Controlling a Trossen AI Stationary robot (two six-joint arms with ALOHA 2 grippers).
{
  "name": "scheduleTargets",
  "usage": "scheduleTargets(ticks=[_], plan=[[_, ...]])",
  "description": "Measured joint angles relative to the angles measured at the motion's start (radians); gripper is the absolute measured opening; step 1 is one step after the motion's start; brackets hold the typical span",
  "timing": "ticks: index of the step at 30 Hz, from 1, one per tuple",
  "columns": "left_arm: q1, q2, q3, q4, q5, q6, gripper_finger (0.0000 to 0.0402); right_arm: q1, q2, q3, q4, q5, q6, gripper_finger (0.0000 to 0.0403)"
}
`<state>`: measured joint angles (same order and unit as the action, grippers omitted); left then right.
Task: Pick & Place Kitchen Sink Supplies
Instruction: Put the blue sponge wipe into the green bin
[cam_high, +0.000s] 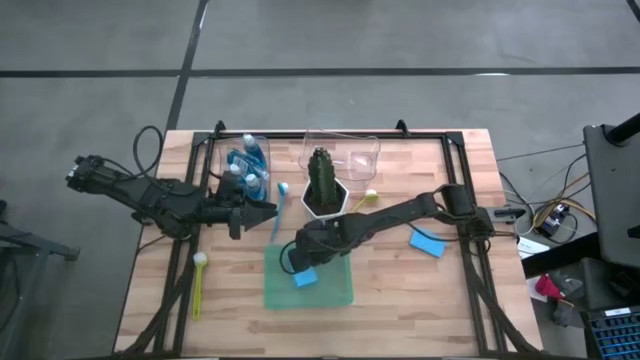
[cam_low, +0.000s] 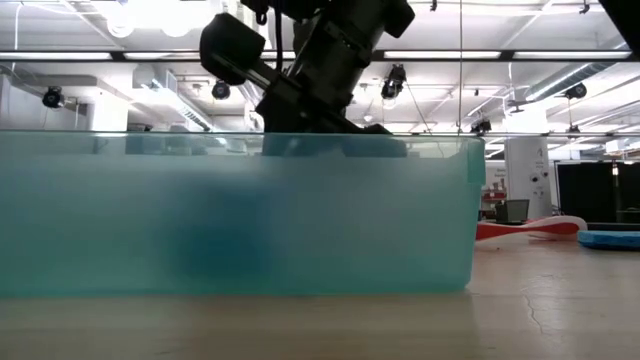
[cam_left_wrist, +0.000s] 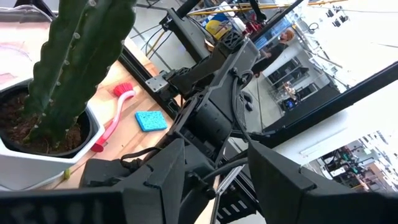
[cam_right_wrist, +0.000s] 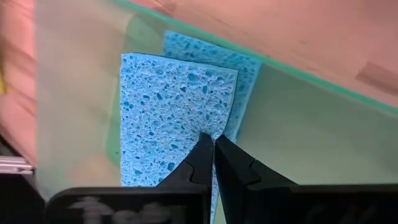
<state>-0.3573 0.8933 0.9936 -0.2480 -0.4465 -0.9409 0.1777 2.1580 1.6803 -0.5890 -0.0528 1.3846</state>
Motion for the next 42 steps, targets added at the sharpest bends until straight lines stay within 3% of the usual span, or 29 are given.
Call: scheduleTargets(ticks=[11,19,29,38,42], plan=[[0.000,0.000,0.000,0.001,0.000,0.000,0.0167,-0.004,0.001,-0.003,0.002,0.000,0.002,0.0014],[0.000,0.000,0.000,0.000,0.000,0.000,0.0167,-0.004,-0.005,-0.003,0.003,-0.033,-0.019,0.0086],[0.000,0.000,0.000,-0.003,0.000,0.012,0.0167,0.014,-0.132,-0.003,-0.015,-0.072,-0.241,0.0146],[0.000,0.000,0.000,-0.001,0.003,0.018,0.0167,0.087,-0.238,-0.003,-0.235,-0.042,-0.446,0.0141],[0.000,0.000,0.000,0.000,0.003,0.023,0.0167,0.145,-0.266,-0.003,-0.436,0.059,-0.534,0.0131]])
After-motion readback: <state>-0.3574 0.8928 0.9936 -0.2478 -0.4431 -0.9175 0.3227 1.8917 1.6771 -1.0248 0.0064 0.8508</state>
